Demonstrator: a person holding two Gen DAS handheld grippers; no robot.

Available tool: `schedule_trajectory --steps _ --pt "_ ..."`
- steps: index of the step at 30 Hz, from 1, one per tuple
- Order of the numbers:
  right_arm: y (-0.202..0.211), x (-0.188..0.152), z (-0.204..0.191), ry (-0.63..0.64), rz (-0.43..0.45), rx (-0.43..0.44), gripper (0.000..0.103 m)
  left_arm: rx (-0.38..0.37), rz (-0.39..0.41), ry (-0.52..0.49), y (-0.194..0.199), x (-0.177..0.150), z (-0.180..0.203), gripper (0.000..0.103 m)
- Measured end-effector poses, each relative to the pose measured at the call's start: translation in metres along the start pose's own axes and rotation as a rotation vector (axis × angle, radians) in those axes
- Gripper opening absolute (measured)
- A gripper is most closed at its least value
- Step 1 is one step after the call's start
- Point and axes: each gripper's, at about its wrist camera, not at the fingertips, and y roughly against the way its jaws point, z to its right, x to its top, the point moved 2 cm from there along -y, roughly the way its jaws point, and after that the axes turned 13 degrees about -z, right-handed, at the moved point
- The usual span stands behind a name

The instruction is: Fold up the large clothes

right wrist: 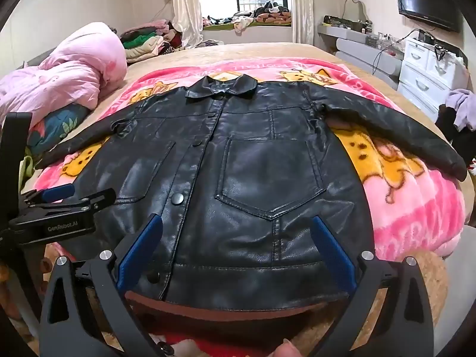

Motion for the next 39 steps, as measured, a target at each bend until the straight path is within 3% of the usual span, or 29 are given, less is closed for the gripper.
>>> schedule_trajectory --steps 39 --pt "0.003 -0.005 -0.008 0.021 0.002 -0.010 0.099 -0.010 0.004 0.001 0.005 -0.001 -0.001 0.094"
